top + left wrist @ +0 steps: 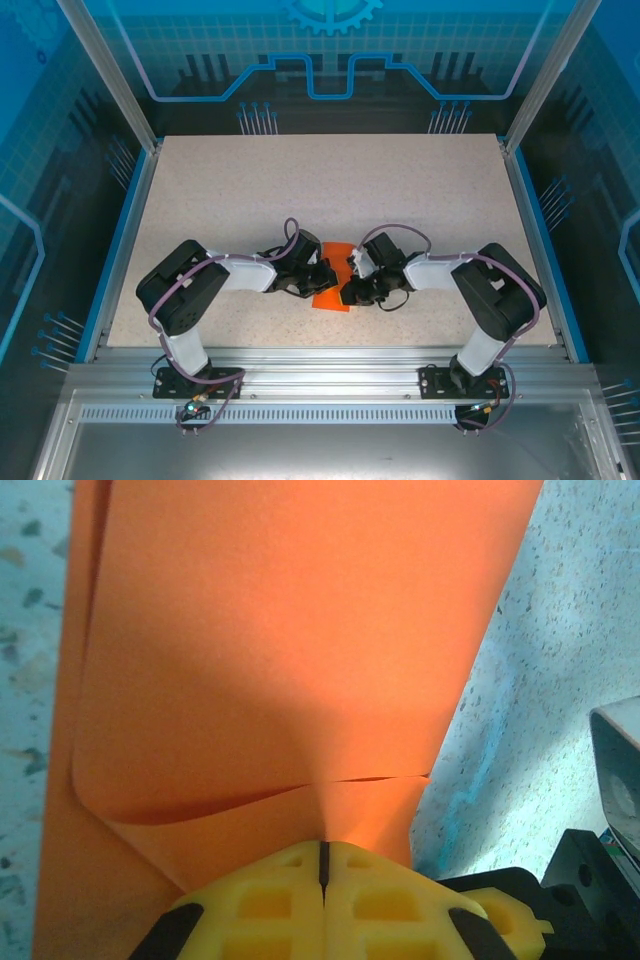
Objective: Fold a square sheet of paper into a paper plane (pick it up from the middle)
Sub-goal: Fold the triangle a second time at the center of the table.
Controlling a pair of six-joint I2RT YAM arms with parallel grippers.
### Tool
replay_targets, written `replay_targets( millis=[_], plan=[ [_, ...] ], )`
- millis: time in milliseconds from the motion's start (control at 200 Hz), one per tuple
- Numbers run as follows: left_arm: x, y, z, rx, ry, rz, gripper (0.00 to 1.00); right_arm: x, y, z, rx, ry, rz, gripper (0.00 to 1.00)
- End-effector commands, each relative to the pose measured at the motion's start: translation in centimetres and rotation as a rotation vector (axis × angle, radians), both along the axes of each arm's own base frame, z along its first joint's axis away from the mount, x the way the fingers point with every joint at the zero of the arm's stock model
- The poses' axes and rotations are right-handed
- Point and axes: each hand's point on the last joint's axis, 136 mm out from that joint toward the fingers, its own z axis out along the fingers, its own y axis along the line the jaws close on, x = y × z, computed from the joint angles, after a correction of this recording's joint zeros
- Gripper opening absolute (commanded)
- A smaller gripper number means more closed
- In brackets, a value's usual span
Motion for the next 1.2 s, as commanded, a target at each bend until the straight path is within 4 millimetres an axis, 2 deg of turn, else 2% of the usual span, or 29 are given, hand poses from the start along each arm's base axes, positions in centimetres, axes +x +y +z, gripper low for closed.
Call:
replay_targets(
  millis=[0, 370, 555, 725, 945, 1035, 1195],
  plan=[
    [-0.5, 0.6, -1.6, 0.061, 0.030, -0.005, 0.00, -3.4, -2.2, -1.6, -0.069, 0.125, 0.020, 0.14],
    [-0.5, 0.6, -1.5, 0.060, 0.034, -0.005, 0.00, -5.5, -3.5, -2.1, -0.100, 0.161, 0.035, 0.15],
    [-0.5, 0.5, -1.5, 0.056, 0.034, -0.010, 0.00, -5.8, -4.3, -2.0, -0.115, 0.163, 0.018, 0.15],
    [-0.5, 0.5, -1.3, 0.053, 0.029, -0.014, 0.00, -4.7, -3.8, -0.2, -0.084, 0.120, 0.005, 0.15],
    [-0.5, 0.4, -1.2, 0.050, 0.028, -0.015, 0.00, -1.7, -1.3, 3.8, 0.030, 0.021, -0.018, 0.16],
    [-0.4, 0.3, -1.1, 0.046, 0.026, -0.017, 0.00, -0.7, -0.3, 3.9, 0.055, 0.021, -0.027, 0.16],
    [-0.3, 0.2, -0.9, 0.041, 0.023, -0.018, 0.00, 0.2, 0.7, 2.2, 0.038, 0.055, -0.040, 0.17]
  ],
)
